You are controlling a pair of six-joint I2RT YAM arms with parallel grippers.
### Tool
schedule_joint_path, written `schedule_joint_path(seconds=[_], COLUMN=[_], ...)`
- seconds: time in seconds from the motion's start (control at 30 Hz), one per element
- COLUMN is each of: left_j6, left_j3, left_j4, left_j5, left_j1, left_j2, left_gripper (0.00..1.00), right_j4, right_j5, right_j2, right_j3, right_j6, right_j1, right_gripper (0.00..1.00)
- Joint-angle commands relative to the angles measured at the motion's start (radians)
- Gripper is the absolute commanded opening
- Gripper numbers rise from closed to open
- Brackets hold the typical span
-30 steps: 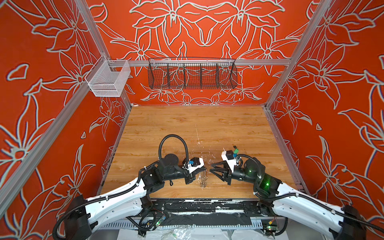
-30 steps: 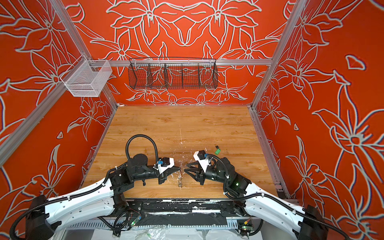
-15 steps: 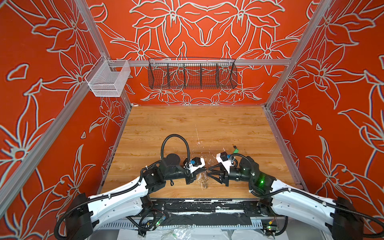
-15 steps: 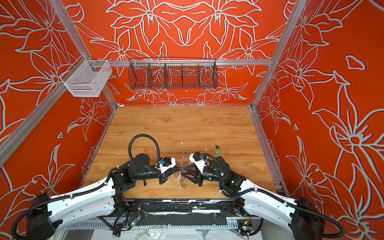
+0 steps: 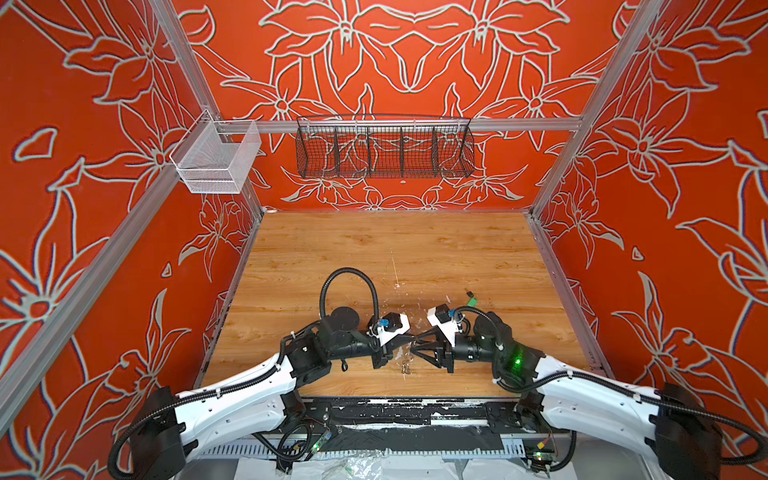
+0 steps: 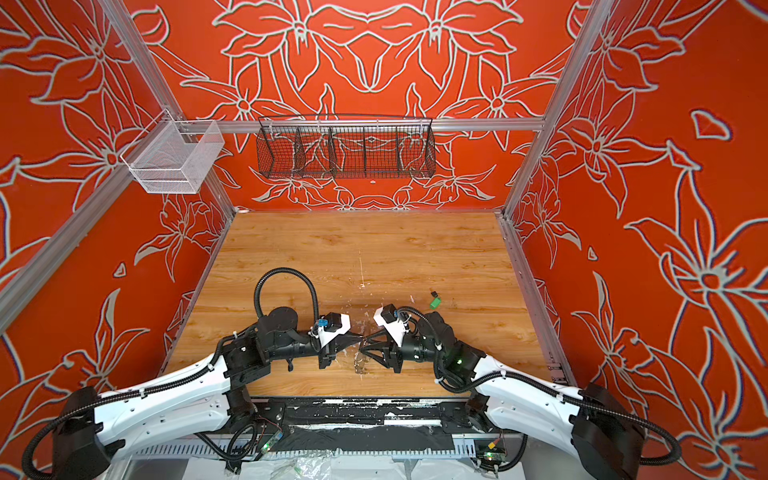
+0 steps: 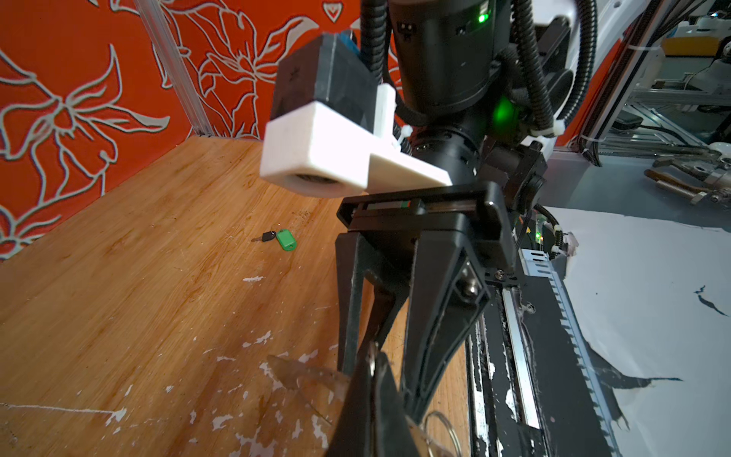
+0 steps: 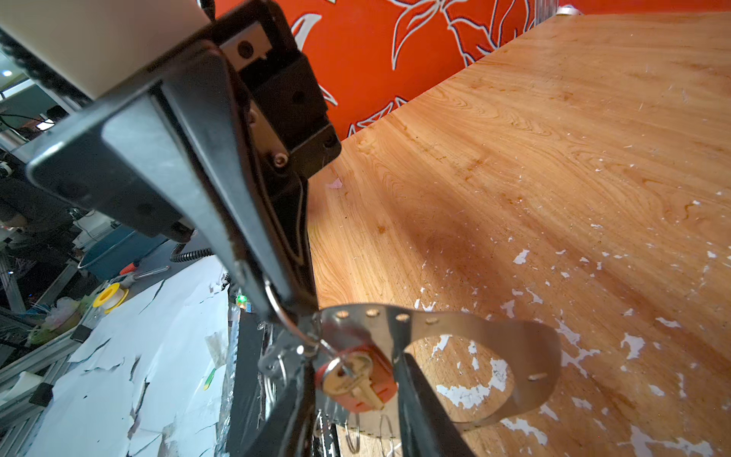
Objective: Attach keys to a key ring
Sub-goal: Insert the key into the keyring.
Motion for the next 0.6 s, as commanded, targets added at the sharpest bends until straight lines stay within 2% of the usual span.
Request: schedule_joint_path(seconds=[0.0,0.57], left_j6=[-0.012,-0.069], left_j3=[0.012,-0.042], left_j4=[0.071,0.176], left_j5=[0.038,0.02], left_j1=[-0.005,-0.004], left_j2=[-0.018,-0.037], left_gripper=[0.0,0.0], right_j4=[0.066,0.176], right_j5=[-0.012,-0.01], right_j2=[0.01,0.014], right_j3=[0.024,0.001], right_j6=[0.006,0.037], right_j1=[0.011,0.037], right_gripper=[0.33,0.36])
